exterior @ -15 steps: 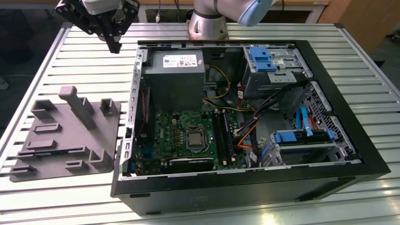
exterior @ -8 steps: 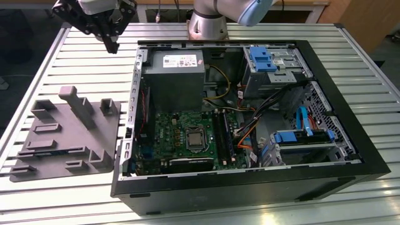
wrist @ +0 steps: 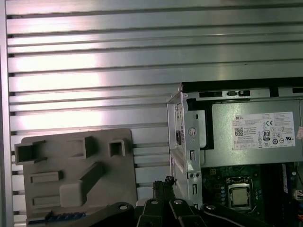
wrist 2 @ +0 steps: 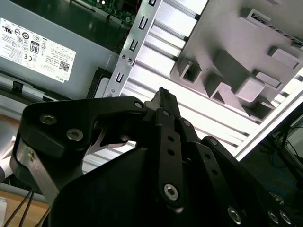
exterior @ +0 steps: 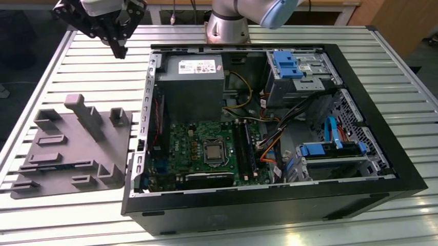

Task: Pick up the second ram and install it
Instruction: 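Reach for the second ram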

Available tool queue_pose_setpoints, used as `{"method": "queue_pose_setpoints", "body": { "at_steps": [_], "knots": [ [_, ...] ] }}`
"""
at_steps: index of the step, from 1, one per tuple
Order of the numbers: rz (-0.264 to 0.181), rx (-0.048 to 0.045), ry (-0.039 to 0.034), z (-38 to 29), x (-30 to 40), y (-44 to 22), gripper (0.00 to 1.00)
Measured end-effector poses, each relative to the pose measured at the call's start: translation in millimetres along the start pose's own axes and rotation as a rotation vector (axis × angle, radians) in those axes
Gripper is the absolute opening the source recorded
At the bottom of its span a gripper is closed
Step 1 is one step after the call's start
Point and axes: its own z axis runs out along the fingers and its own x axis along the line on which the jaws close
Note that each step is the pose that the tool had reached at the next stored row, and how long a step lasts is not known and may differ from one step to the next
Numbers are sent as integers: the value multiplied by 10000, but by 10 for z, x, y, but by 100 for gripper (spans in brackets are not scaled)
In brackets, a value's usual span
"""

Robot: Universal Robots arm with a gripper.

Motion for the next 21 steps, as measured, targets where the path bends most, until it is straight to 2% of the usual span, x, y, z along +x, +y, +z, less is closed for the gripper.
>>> {"method": "queue_pose_setpoints", "body": {
  "at_steps": [21],
  "knots": [
    [0,0,0,-2,99,-17,11]
  ]
}}
